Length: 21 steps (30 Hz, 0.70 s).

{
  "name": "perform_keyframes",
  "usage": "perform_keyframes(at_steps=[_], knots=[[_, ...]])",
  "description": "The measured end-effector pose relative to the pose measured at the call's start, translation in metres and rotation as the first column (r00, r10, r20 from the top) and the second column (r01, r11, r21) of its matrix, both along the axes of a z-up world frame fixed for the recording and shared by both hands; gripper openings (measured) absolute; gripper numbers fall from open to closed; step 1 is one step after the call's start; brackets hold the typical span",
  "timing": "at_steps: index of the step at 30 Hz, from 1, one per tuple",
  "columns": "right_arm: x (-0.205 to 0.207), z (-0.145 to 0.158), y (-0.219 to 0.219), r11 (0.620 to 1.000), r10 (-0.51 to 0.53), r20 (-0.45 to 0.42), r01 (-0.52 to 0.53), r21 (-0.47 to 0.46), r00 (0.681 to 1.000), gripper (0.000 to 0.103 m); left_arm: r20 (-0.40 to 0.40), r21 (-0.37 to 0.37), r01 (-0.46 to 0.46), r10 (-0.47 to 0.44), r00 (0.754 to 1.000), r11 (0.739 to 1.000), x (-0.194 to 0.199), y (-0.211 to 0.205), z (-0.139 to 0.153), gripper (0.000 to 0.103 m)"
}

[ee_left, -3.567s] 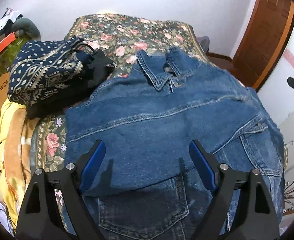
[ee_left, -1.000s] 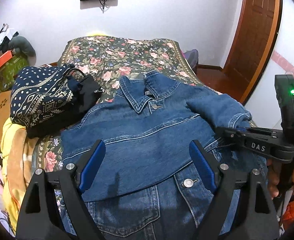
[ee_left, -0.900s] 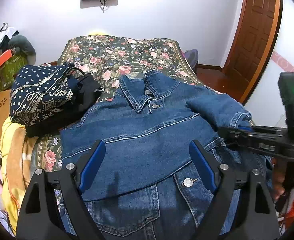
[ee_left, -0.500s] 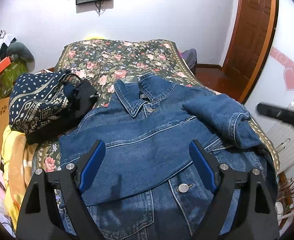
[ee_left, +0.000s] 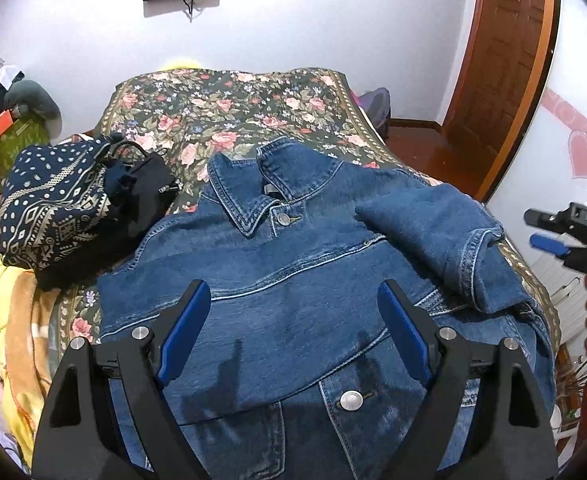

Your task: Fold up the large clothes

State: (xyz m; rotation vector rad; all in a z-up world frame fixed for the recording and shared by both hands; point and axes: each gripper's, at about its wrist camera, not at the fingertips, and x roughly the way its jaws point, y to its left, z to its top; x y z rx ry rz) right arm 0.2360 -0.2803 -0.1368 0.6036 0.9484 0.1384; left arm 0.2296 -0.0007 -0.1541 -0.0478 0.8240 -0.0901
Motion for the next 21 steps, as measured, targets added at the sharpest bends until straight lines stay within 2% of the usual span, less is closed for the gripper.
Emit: perform_keyframes(at_steps=[3,8,11,12,14,16,17,21], knots=[[0.012,-0.021,-0.007,0.998,-0.045,-0.05,0.047,0.046,0.998,0.054,-0.011,-0.009,-0.003,0.003,1.0,1.0,0.003,0.0,-0.004,0.085],[0.033,-0.045,-0.014,0.988,-0.053,-0.107,0.068,0.138,0.993,0.054,-0.027,-0.021,-0.018,0.018,0.999,1.0,0.008,0.003,-0.01,0.085],[0.042,-0.048,-0.012,0.988,-0.07,-0.091,0.081,0.128,0.993,0.054,-0.031,-0.026,-0.026,0.026,0.999,0.999,0.009,0.007,-0.012,0.085],[0.045,-0.046,-0.01,0.991,-0.071,-0.087,0.081,0.11,0.994,0.05,-0.032,-0.027,-0.029,0.029,0.999,0.999,0.009,0.008,-0.012,0.085],[0.047,-0.044,-0.01,0.993,-0.059,-0.08,0.067,0.093,0.995,0.036,-0.029,-0.025,-0.036,0.035,0.999,0.999,0.008,0.011,-0.012,0.085],[0.046,-0.035,-0.006,0.997,-0.041,-0.057,0.044,0.067,0.998,0.014,-0.023,-0.026,-0.04,0.039,0.999,0.999,0.006,0.014,-0.01,0.085],[0.044,-0.027,-0.002,0.999,-0.031,-0.035,0.032,0.03,0.999,0.009,-0.02,-0.028,-0.042,0.041,0.999,0.999,0.005,0.016,-0.009,0.085],[0.038,0.005,0.013,0.999,0.012,0.062,-0.01,-0.047,0.998,0.008,0.001,-0.033,-0.056,0.056,0.998,0.998,-0.001,0.025,-0.003,0.085]])
